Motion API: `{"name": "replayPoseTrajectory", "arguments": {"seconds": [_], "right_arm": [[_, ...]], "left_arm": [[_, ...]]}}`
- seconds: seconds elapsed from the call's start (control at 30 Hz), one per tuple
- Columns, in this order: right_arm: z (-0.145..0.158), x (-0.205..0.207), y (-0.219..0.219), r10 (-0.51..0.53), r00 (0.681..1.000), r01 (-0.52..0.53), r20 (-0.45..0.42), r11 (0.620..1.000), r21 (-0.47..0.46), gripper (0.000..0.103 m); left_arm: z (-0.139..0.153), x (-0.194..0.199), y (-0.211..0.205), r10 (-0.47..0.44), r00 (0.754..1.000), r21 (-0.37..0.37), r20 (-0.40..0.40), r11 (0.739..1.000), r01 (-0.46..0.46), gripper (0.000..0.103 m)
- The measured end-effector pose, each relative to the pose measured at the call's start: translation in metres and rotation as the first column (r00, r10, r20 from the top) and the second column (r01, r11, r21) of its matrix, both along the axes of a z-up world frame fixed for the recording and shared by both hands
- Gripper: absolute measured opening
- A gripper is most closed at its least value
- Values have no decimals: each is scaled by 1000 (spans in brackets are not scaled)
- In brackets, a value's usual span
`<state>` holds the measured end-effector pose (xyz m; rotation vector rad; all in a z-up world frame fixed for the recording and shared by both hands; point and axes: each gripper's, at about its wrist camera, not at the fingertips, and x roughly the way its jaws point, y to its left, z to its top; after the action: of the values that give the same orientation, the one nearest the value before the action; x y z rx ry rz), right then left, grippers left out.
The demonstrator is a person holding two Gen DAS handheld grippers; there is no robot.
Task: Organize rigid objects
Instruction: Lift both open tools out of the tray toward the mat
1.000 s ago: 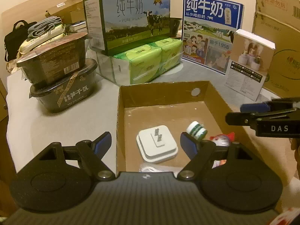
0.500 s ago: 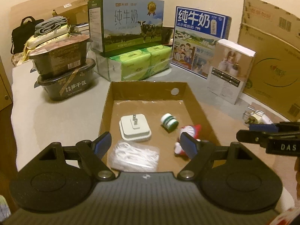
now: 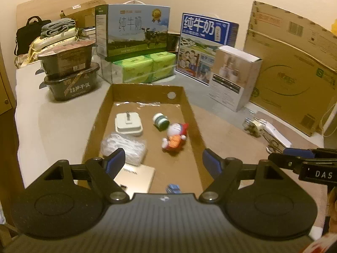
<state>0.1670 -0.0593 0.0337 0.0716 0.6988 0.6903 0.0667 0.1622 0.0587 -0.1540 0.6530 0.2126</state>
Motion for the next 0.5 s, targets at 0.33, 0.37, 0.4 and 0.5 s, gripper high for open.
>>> {"name": "replayPoseTrajectory", "arguments": {"seconds": [0.33,0.37,0.4,0.5], "right_arm": [[-5,-23,-55,-81,997,81,7,996,-19,54],[-6,-24,-60,-93,996,93,5,995,-20,54],[-6,-24,-66,-102,995,102,2,995,-19,55],[-9,-23,-82,-131,991,131,-7,991,-17,72]], "left_arm": [[0,-18,-41,-21,1000,-4,-8,1000,21,79],[0,-19,-44,-22,1000,-7,-2,1000,22,79],[-1,-19,-47,-25,1000,-12,3,1000,25,82],[-3,-19,-59,-47,999,-11,16,999,47,90]]}}
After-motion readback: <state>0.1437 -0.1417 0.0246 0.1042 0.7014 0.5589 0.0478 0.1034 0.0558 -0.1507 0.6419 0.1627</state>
